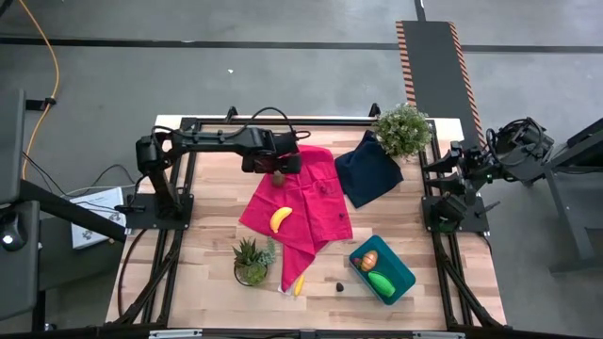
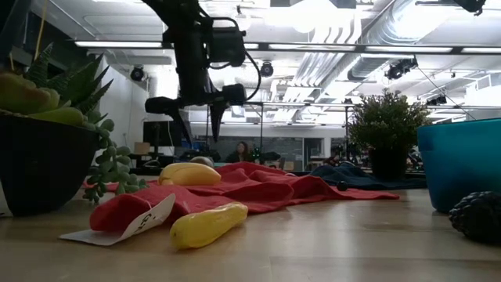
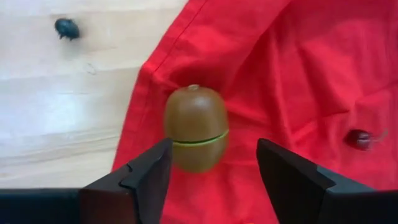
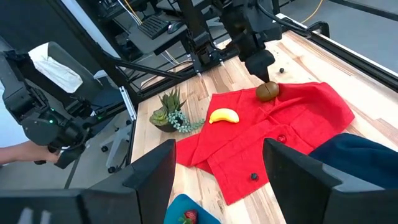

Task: Pick and placing Produce into tupperware
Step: Put the kiwi into the blue bin

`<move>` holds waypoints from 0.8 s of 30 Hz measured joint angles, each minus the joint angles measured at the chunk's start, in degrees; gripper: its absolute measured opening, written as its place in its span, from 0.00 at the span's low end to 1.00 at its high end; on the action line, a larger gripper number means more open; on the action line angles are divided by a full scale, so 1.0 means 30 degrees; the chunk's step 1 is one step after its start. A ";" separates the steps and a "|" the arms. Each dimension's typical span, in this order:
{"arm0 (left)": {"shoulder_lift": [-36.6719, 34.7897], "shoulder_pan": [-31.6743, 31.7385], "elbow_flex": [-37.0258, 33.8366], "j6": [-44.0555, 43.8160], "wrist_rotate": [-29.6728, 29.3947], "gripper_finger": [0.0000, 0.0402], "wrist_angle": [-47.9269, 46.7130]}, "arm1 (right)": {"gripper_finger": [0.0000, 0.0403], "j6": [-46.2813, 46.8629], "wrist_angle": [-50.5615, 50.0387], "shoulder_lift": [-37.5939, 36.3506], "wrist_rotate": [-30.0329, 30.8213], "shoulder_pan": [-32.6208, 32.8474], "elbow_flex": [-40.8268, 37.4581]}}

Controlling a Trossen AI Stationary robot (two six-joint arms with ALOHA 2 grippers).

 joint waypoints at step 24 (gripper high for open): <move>0.1638 0.0124 0.0044 -0.0562 0.0509 0.77 0.0767 | 0.58 0.0000 -0.0015 0.0001 -0.0007 0.0007 0.0000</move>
